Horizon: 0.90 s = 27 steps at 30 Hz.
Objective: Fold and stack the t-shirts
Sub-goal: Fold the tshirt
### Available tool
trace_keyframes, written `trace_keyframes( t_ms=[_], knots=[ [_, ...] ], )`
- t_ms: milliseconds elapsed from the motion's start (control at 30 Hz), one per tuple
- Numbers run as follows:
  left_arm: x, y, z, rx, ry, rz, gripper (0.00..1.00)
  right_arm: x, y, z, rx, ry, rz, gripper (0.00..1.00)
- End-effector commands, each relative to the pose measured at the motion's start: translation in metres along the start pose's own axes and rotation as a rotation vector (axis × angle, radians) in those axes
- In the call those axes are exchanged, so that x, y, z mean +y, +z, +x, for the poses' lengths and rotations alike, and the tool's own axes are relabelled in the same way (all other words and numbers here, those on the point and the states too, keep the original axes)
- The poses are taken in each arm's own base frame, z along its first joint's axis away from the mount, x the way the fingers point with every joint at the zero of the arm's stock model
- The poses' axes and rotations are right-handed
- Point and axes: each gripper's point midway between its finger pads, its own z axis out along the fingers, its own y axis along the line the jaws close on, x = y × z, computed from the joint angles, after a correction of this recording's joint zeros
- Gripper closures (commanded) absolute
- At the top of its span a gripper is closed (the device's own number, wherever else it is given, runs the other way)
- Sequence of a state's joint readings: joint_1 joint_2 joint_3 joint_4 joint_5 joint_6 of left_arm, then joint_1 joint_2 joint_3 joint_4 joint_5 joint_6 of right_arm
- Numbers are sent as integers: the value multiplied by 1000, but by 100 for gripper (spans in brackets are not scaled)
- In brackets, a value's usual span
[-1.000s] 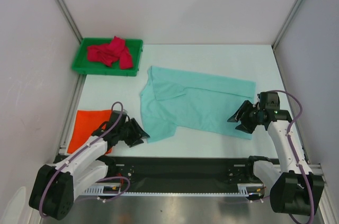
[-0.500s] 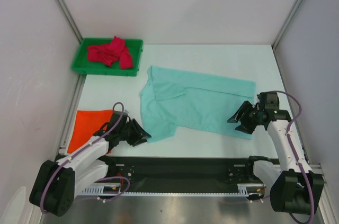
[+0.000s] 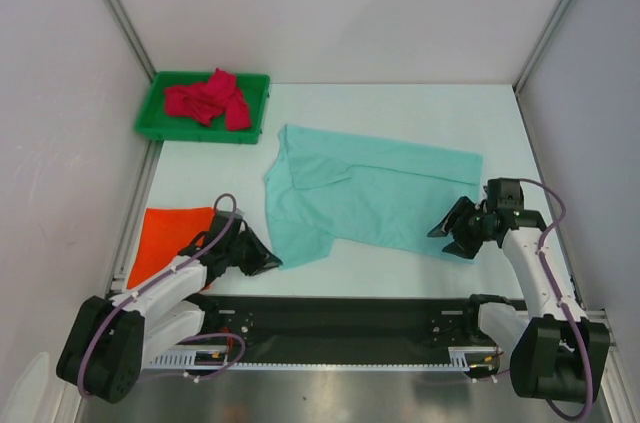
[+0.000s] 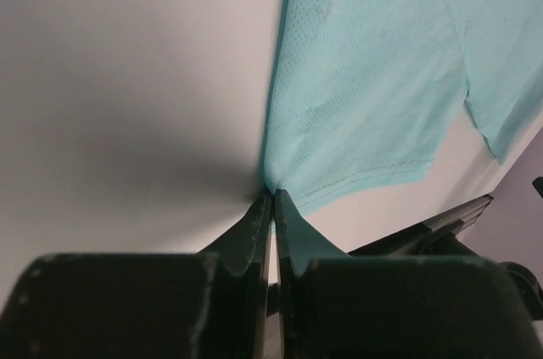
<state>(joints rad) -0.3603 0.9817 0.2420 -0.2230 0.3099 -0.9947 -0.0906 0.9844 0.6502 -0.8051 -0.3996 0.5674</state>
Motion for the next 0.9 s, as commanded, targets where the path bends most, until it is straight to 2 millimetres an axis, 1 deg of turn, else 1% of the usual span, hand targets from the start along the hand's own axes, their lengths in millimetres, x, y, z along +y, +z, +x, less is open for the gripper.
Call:
trace_keyframes(
  t_ms=[0, 33, 67, 100, 167, 200, 233, 267, 300, 367, 400, 433, 500, 533, 567, 633, 667, 700, 833, 867],
  knots=[
    [15, 0, -5, -26, 64, -78, 92, -6, 7, 0, 9, 69, 39, 40],
    [9, -2, -9, -34, 81, -71, 99, -8, 8, 1, 17, 83, 49, 40],
    [5, -5, -11, -38, 120, -66, 100, -10, 10, 0, 25, 113, 65, 40],
    [-10, -10, -20, -63, 148, -40, 100, -12, 10, 1, 30, 126, 77, 40],
    [-18, -17, -26, -72, 197, -39, 100, -13, 10, 0, 34, 146, 90, 40],
    [-29, -23, -31, -82, 219, -27, 100, -16, 9, 1, 40, 176, 108, 40],
    [-35, -26, -34, -86, 238, -20, 100, -18, 7, 0, 38, 193, 117, 40],
    [-39, -29, -37, -91, 272, -12, 100, -22, 5, -2, 31, 216, 134, 40],
    [-50, -33, -41, -102, 298, 14, 100, -29, 3, -1, 31, 260, 162, 40],
    [-58, -34, -42, -87, 344, 33, 100, -47, 1, -4, 12, 311, 244, 40],
    [-66, -35, -43, -89, 360, 61, 100, -53, 3, -1, 35, 335, 265, 41],
    [-66, -31, -42, -71, 365, 65, 100, -57, 4, -3, 36, 363, 265, 42],
    [-73, -28, -37, -35, 391, 111, 100, -64, 9, -5, 35, 376, 285, 43],
    [-74, -26, -35, -17, 398, 117, 100, -70, 9, -8, 39, 399, 306, 44],
    [-71, -22, -32, 13, 409, 110, 100, -73, 7, -12, 32, 406, 318, 44],
    [-77, -20, -32, 24, 437, 137, 100, -78, 2, -18, 19, 407, 345, 45],
    [-77, -17, -33, 31, 459, 137, 100, -84, 2, -22, 16, 416, 374, 45],
    [-81, -18, -34, 29, 474, 147, 100, -84, 1, -26, 11, 416, 371, 44],
    [-89, -15, -40, 41, 524, 154, 100, -93, 2, -26, 18, 467, 392, 44],
    [-101, -17, -45, 38, 567, 175, 100, -103, 5, -29, 14, 489, 401, 45]
  ],
)
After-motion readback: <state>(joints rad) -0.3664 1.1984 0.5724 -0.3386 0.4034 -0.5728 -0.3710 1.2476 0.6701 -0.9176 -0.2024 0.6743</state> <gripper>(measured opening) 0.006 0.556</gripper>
